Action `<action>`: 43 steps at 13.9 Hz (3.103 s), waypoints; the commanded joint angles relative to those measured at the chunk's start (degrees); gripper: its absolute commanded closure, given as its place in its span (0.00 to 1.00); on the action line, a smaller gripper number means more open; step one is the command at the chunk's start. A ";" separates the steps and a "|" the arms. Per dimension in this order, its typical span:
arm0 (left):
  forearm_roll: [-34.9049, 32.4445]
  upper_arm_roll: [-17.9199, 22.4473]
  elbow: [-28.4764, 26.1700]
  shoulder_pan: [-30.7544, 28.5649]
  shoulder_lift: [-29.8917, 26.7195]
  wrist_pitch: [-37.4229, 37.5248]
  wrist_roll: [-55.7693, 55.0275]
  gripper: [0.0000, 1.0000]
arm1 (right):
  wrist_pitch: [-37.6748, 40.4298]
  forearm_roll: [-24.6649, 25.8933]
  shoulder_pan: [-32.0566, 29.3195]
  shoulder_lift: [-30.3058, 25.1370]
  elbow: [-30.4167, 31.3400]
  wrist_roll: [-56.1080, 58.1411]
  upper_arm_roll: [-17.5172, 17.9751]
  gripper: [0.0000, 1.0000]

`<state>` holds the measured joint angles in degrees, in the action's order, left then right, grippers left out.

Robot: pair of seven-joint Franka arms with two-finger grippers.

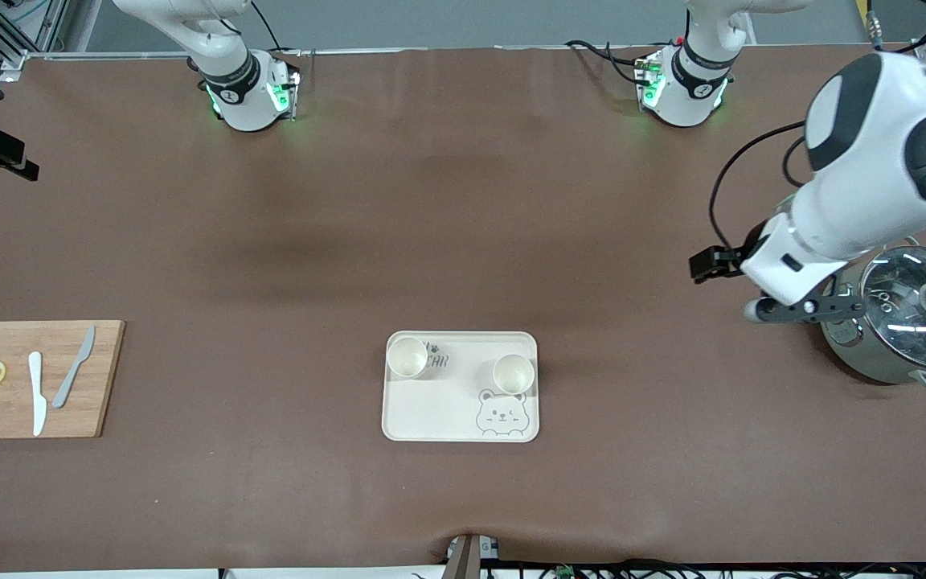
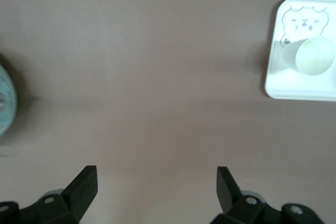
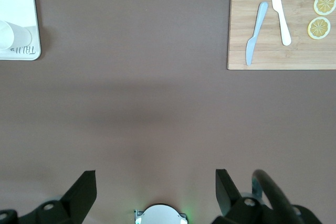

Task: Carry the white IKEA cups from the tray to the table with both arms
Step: 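Move the left gripper over the white cup on the tray, then close the left gripper on the cup rim and lift it, then carry the cup toward the pot while the right gripper reaches the other cup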

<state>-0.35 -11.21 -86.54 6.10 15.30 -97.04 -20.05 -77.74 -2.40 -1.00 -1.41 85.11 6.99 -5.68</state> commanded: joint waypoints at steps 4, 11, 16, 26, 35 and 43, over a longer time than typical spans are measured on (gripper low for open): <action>0.62 -0.04 0.59 7.86 8.24 -10.60 -10.86 0.00 | 0.40 -0.15 -0.76 -0.53 -0.03 -0.58 0.50 0.00; 0.35 0.57 0.67 16.04 20.28 -31.34 -31.61 0.01 | 0.31 -0.24 -0.76 -0.17 -0.12 -0.58 0.50 0.00; 0.35 0.66 0.59 16.93 25.22 -39.97 -34.62 0.29 | 0.31 -0.24 -2.25 0.88 0.32 -0.67 0.41 0.00; 0.00 1.36 0.59 16.58 28.83 -46.31 -34.71 1.00 | -1.01 -0.59 0.73 8.43 -0.38 0.03 0.85 0.00; -4.83 1.81 0.59 13.60 19.00 -36.67 -32.87 1.00 | -6.36 -7.77 3.36 15.91 -0.83 -0.84 0.76 0.00; -4.75 1.54 -2.39 1.13 13.09 -24.86 -23.82 1.00 | -23.65 -9.11 20.05 25.65 -0.83 -28.50 0.94 0.00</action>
<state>-3.90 -9.20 -85.93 10.15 29.38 -122.21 -45.47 -98.00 -10.75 15.77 21.09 85.47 -15.80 -4.11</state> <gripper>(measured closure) 0.969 0.000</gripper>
